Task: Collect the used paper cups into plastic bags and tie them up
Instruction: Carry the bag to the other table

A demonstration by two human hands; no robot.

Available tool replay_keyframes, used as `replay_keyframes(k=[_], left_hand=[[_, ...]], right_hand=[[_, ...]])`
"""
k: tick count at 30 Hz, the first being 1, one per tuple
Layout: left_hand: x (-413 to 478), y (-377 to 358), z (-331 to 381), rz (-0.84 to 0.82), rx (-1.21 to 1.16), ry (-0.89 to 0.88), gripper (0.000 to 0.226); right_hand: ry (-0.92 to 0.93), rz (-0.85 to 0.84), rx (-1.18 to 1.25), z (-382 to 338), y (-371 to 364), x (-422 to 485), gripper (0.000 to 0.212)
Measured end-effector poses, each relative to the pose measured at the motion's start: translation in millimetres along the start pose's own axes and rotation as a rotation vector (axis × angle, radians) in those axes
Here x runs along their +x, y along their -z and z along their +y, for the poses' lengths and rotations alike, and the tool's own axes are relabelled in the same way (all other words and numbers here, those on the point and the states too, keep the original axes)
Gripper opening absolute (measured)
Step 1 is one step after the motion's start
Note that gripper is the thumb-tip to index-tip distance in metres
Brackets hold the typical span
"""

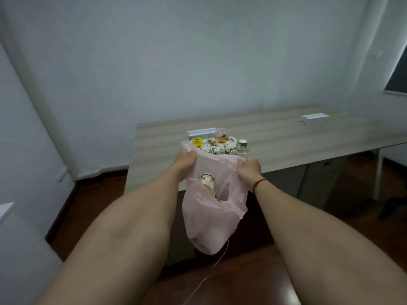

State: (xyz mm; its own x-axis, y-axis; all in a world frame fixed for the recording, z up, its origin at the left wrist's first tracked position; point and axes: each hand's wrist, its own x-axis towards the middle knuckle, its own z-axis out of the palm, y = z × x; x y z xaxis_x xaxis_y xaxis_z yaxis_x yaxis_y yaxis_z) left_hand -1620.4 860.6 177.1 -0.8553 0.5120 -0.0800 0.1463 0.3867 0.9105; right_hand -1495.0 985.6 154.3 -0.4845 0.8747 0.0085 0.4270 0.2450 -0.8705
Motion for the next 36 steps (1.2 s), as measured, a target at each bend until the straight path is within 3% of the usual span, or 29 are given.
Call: replay_keyframes(k=[9,17,20,27,32,36], left_hand=[[179.3,-118.9,102.0,-0.132,-0.038,-0.141,0.051],[288.7,-225.2,151.2,-0.266,-0.080,-0.192,0.042],[338.7,-259.6,153.9,-0.293,-0.098,-0.175,0.033],[441.3,-345.3,178.9,-0.309,-0.094,-0.091,0.036],[483.7,-386.7,182.7,-0.278,-0.078,-0.028,0.032],[516.8,-423.1,166.1,-0.329,0.033,0.052,0.042]], right_hand=[[-0.064,0.214,-0.042,-7.0,56.9,187.5,0.041],[-0.092,0.364,-0.016,22.9,98.0,330.7,0.036],[-0.074,0.390,-0.004,33.6,112.4,388.6,0.035],[-0.088,0.353,-0.040,58.9,147.5,525.7,0.033],[-0.108,0.356,-0.030,71.8,149.9,577.1,0.034],[-0.162,0.359,-0.028,93.2,132.9,608.4,0.028]])
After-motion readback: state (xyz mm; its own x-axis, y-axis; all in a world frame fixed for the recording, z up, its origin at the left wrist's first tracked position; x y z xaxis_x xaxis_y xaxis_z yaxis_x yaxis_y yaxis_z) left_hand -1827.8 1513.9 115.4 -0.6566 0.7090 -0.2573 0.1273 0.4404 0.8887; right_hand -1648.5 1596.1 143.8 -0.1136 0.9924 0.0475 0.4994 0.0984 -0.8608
